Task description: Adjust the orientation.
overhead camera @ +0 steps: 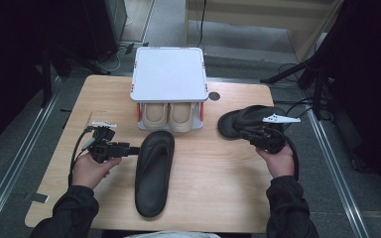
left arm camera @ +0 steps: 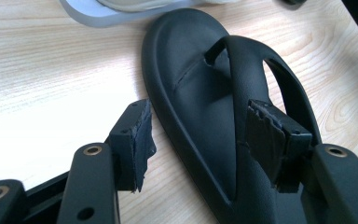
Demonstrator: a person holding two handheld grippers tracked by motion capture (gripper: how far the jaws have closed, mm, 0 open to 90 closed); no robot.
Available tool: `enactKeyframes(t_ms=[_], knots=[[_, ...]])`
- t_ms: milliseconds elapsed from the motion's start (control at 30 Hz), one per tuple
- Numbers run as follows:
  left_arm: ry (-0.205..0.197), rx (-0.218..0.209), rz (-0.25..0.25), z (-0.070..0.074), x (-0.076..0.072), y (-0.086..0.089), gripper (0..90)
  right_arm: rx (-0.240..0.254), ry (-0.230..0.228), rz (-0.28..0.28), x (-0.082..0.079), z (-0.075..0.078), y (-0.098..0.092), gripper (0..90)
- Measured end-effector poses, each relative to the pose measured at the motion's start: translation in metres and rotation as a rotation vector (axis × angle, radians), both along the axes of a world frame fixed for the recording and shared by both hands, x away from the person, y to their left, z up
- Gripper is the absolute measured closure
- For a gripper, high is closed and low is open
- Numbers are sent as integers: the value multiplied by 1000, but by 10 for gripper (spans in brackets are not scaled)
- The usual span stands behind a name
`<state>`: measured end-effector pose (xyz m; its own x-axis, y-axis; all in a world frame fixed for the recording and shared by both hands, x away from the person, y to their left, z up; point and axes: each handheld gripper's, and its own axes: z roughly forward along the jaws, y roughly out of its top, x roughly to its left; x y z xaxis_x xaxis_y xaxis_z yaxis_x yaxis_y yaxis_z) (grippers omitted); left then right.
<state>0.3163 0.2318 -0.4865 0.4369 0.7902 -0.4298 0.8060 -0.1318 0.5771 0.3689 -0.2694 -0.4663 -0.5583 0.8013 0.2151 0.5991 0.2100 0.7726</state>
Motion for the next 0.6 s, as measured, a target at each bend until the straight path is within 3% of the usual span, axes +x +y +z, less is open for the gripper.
enactKeyframes(t_ms=[233,600], knots=[[-3,-24,13,-1,3,3,418,22,6,-36,7,-3,-12,753],[-6,-17,27,-1,3,9,419,-13,27,-69,31,-10,-33,863]])
